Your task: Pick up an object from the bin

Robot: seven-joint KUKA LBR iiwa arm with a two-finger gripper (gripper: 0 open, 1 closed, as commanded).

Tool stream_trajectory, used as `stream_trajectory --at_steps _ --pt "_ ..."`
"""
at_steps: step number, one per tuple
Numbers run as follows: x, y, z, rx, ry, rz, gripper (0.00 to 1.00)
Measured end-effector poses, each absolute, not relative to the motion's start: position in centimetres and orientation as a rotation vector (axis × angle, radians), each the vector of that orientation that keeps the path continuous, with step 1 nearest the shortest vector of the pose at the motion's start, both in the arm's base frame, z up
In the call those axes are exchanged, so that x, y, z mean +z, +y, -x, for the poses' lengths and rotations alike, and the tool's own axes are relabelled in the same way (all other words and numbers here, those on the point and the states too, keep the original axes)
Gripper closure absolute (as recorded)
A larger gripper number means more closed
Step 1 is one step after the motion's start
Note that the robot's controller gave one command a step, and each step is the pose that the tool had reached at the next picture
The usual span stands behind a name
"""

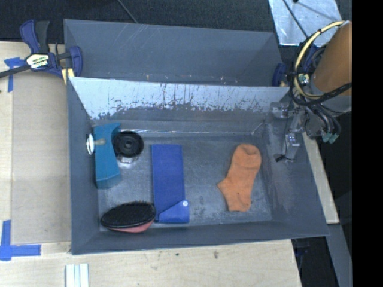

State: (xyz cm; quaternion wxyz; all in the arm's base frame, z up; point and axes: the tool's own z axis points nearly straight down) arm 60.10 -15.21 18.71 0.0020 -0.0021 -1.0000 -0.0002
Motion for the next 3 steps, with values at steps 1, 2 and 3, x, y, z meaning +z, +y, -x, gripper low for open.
stream_trajectory --at_steps 1,2,3 --pt "19.2 -15.1 -60.3 0.002 -3.146 0.002 0.00" --pt "12.4 -14.1 -59.6 0.003 -3.149 -0.067 0.00" --pt "10.9 -11.7 -58.1 0.000 -3.031 -0.830 1.00"
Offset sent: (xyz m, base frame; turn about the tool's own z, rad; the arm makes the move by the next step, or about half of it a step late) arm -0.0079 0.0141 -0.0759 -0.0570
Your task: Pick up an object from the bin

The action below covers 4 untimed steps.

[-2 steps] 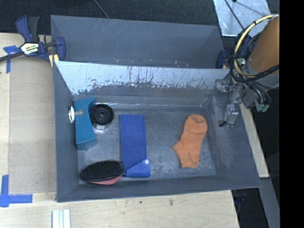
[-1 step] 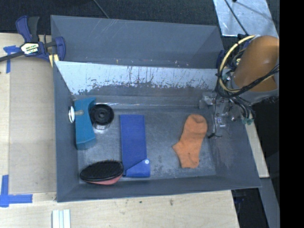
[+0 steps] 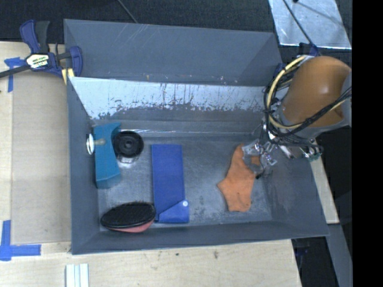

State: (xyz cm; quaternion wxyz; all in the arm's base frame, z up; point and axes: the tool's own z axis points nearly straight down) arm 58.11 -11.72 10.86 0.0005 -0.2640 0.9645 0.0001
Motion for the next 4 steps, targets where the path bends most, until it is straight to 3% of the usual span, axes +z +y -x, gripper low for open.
stream_trajectory --at_steps 1,2,3,4 --pt "10.83 -11.76 -58.11 0.000 3.029 0.829 0.00" --pt "10.83 -11.74 -58.11 0.000 3.029 0.830 1.00" --pt "10.83 -11.73 -58.11 0.000 3.029 0.831 0.00" --pt "10.83 -11.73 -58.12 0.000 3.028 0.832 1.00"
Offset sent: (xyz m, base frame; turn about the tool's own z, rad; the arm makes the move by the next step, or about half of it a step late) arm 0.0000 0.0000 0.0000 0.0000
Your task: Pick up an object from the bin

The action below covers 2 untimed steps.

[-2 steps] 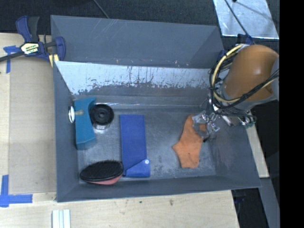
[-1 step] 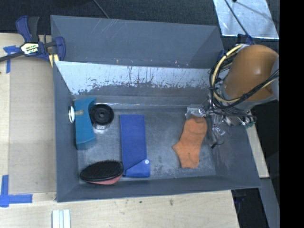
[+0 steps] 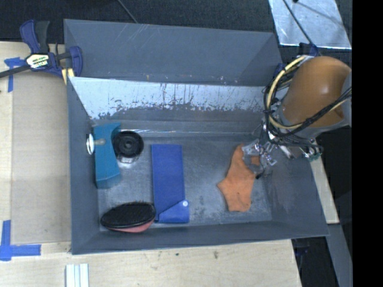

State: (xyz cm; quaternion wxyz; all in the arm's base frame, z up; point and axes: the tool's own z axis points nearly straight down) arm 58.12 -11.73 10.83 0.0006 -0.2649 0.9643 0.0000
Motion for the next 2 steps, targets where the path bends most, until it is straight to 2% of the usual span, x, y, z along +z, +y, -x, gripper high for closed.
stream_trajectory --at_steps 1,2 --pt "10.83 -11.72 -58.12 0.000 3.028 0.832 0.00" --pt "10.83 -11.71 -58.12 0.000 3.028 0.833 1.00"
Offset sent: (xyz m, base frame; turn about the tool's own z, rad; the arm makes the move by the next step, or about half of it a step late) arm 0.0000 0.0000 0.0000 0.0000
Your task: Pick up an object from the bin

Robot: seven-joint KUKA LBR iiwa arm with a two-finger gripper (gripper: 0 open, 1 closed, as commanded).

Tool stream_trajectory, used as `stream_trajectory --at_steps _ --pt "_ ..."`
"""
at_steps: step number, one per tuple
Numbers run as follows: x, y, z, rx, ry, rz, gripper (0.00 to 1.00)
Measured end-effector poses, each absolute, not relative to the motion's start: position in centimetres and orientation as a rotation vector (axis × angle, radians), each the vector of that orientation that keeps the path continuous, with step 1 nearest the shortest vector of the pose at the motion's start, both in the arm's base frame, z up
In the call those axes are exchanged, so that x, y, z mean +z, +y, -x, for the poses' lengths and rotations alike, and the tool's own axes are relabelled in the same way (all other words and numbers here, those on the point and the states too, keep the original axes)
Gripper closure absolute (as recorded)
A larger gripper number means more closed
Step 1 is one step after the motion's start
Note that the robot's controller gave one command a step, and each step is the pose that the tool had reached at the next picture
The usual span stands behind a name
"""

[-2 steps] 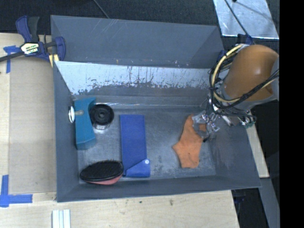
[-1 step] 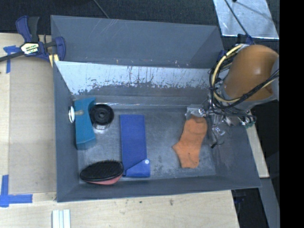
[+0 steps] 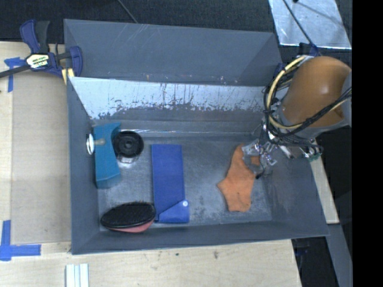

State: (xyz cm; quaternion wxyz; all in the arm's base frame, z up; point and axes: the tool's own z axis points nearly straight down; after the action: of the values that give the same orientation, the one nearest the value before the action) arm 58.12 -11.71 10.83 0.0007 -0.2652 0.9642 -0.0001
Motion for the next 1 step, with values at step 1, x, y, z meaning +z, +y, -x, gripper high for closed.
stream_trajectory --at_steps 1 --pt "10.82 -11.71 -58.12 0.000 3.028 0.833 0.00"
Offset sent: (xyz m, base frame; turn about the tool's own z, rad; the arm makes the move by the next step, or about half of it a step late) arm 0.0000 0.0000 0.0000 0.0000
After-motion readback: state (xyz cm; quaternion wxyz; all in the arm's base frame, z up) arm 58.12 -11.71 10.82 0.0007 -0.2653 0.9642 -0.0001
